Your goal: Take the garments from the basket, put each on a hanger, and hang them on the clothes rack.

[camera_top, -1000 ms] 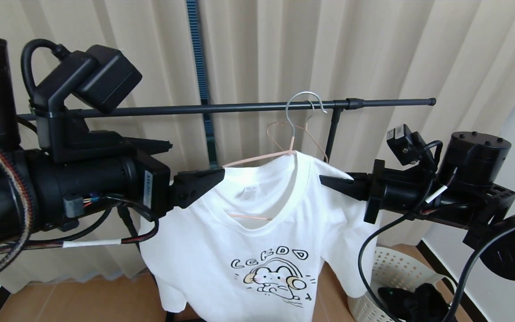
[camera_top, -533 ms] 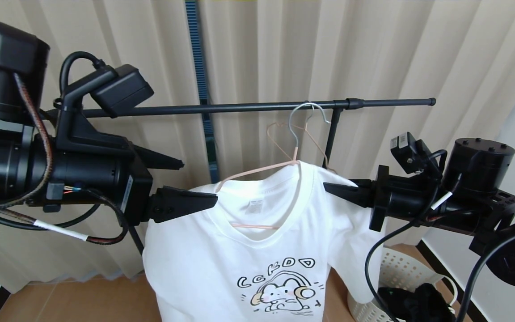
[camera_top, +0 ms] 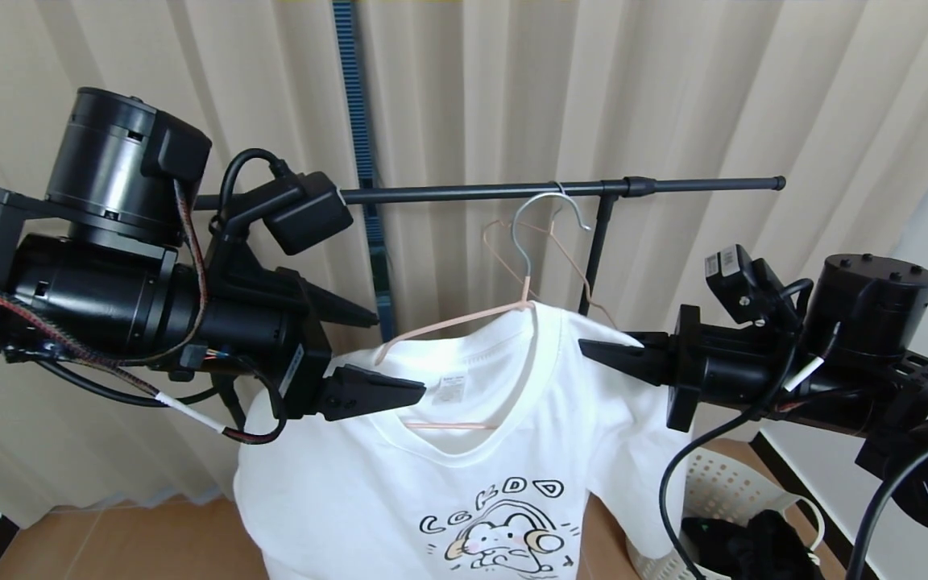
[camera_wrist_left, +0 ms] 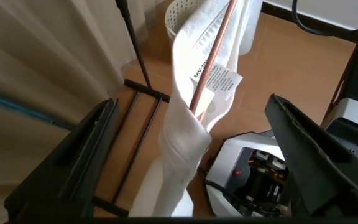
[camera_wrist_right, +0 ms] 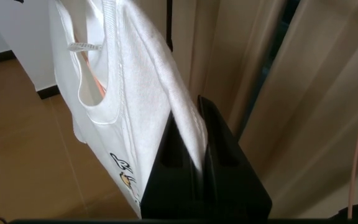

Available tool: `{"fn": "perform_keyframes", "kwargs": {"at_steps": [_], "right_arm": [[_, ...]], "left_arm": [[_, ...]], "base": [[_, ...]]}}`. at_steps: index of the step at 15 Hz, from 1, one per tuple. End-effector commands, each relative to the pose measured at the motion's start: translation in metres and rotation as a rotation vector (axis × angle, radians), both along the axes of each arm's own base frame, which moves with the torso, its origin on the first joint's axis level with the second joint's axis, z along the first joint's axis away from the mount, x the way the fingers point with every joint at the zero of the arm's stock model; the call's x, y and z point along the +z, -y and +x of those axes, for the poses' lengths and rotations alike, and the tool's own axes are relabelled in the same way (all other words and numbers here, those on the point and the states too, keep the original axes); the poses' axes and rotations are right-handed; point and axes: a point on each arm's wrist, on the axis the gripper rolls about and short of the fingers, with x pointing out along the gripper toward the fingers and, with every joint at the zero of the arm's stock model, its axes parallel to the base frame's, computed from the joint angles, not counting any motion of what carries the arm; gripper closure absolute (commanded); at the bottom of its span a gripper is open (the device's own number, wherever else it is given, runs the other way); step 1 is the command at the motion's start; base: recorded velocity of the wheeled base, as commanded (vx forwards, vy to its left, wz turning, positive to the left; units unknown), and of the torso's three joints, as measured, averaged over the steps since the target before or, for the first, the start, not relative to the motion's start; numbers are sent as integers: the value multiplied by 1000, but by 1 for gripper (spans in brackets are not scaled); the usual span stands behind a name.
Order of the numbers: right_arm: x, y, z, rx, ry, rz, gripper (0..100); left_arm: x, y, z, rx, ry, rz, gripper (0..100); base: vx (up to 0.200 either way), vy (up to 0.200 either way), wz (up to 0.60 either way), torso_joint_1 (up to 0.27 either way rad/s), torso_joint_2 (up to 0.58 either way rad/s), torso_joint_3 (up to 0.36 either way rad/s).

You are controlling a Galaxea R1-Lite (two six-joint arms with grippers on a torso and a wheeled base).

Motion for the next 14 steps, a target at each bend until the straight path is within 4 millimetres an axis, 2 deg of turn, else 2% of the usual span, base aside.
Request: {"fn": "perform_keyframes", "kwargs": {"at_steps": [1, 6, 14], "right_arm": [[4, 0, -3, 3, 12, 4, 100], [6, -2, -8, 17, 17, 6, 100], [20, 1, -17, 21, 60, 25, 100]], "left_arm": [[-5, 2, 2, -4, -18, 7, 0], [-9, 5, 4, -31, -35, 1, 0], [-18, 6, 5, -30, -61, 19, 0]], "base": [[0, 0, 0, 0, 0, 0], [0, 0, 0, 0, 0, 0], [0, 0, 0, 0, 0, 0]]}}
